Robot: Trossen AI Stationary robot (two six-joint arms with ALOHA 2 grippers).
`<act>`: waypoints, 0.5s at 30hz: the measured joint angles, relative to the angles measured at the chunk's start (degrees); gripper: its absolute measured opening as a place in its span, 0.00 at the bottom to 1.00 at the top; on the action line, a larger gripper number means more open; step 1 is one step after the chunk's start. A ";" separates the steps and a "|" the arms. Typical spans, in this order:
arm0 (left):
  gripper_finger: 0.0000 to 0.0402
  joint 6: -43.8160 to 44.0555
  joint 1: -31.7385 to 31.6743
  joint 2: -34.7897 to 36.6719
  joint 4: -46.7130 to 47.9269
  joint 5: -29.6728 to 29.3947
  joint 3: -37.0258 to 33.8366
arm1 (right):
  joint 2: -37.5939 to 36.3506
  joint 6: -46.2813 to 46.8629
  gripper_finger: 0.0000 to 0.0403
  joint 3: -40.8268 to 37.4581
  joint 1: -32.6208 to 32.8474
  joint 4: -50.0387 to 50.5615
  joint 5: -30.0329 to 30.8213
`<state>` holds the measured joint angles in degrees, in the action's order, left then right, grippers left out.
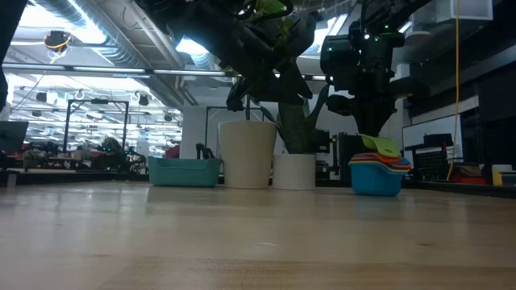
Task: Nest measuring cups in basket
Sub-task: Stack the green measuring cup on top of the red measuring cup
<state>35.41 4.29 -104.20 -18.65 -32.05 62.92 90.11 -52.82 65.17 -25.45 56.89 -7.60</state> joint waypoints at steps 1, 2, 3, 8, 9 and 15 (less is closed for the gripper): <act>0.20 0.01 0.00 0.00 0.01 -0.01 0.00 | 0.00 0.00 0.07 0.00 0.00 0.03 0.00; 0.20 -0.01 0.00 0.00 0.00 0.00 0.00 | 0.00 0.00 0.07 0.00 0.00 0.03 0.00; 0.20 -0.01 0.00 0.00 0.00 -0.02 0.00 | 0.00 0.00 0.07 0.00 0.00 0.03 0.00; 0.20 -0.01 0.00 0.00 0.00 0.00 0.00 | 0.00 0.02 0.08 0.00 0.00 0.04 -0.04; 0.20 -0.01 0.00 0.00 0.00 -0.01 0.00 | 0.00 0.02 0.08 0.00 0.00 0.06 -0.04; 0.20 -0.01 0.00 0.00 0.00 0.00 0.00 | 0.00 1.44 0.13 0.00 -0.32 0.23 -0.05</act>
<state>35.40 4.29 -104.20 -18.65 -32.05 62.92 90.11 -51.38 65.17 -25.77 57.12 -7.64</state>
